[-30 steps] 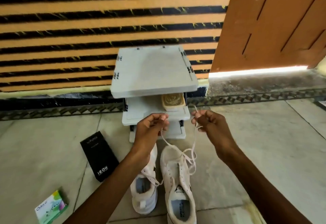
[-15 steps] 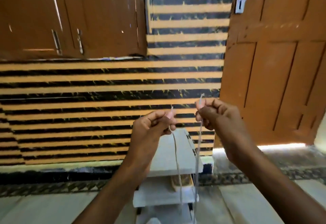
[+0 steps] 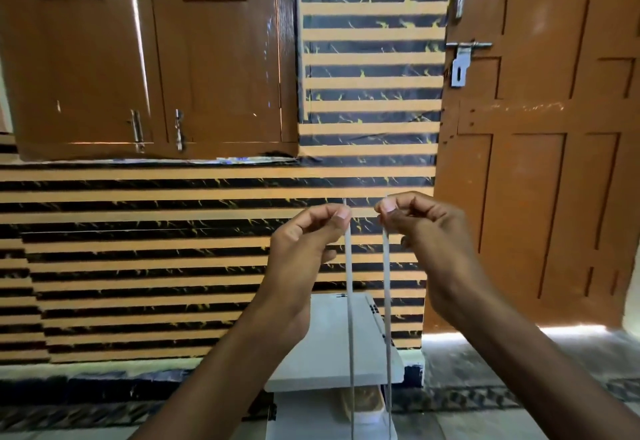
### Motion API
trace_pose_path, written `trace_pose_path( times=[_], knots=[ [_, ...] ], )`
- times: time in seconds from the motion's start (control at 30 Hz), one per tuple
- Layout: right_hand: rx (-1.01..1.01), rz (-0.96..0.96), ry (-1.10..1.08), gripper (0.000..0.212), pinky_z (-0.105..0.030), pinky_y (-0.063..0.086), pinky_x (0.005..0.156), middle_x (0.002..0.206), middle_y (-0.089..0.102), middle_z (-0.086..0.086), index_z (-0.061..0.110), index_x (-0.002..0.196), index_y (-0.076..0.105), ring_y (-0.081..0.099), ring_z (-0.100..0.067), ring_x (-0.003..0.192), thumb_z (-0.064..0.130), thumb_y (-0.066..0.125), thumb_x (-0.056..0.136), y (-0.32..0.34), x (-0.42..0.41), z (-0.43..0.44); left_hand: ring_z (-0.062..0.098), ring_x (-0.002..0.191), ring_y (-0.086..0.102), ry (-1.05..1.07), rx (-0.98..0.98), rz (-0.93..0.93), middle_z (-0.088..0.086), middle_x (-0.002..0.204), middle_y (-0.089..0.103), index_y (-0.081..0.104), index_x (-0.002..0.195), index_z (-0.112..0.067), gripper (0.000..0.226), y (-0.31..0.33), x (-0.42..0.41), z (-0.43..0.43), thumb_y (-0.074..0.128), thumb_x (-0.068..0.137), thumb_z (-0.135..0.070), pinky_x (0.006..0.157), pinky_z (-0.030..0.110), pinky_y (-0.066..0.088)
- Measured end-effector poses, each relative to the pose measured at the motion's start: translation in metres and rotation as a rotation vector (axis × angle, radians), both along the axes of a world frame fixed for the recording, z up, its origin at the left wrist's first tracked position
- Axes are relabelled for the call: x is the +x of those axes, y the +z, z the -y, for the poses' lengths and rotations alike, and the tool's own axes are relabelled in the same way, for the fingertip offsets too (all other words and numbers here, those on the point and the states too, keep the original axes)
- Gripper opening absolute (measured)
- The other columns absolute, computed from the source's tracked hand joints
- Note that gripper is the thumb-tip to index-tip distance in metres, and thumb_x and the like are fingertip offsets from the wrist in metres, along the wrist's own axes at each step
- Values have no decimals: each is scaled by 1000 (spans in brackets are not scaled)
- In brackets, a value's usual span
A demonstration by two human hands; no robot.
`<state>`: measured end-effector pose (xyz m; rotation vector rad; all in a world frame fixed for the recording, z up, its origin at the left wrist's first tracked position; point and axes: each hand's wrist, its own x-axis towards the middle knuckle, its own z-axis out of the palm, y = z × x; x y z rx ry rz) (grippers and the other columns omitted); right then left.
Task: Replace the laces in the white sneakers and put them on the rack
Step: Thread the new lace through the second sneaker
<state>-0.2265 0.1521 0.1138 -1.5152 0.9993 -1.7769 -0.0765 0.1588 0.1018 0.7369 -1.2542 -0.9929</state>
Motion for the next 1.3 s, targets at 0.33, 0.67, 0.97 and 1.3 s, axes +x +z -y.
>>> trace_pose_path(
  times=[0.33, 0.67, 0.97, 1.3],
  knots=[
    [-49, -28, -36, 7, -21, 53, 71, 80, 73, -6, 14, 83, 75, 68, -20, 82, 15, 70, 87, 0, -4, -2, 0, 82, 60, -18, 19, -9, -15, 82, 71, 74, 102, -22, 18, 4, -6, 3, 68, 87, -30, 84, 30, 47],
    [-125, -124, -39, 8, -34, 55, 81, 78, 73, -4, 15, 83, 76, 68, -25, 83, 19, 70, 87, -4, -9, 8, 5, 89, 62, -55, -37, 0, -11, 89, 71, 74, 101, -21, 21, 1, -8, 16, 68, 83, -31, 87, 31, 49],
    [91, -314, -52, 19, -35, 50, 58, 62, 69, -1, 15, 76, 70, 59, -18, 54, 25, 66, 92, -120, -26, 12, 12, 70, 61, 56, -23, 182, -1, 79, 67, 64, 91, -10, 6, -116, 1, 33, 62, 94, -15, 60, 22, 48],
    [722, -503, -112, 22, -29, 56, 69, 68, 74, 1, 21, 70, 73, 70, -11, 64, 4, 64, 82, -365, -43, 2, 13, 71, 66, -69, 126, 994, 1, 77, 73, 73, 77, -11, 7, -336, 6, 23, 71, 81, -6, 68, 27, 52]
  ],
)
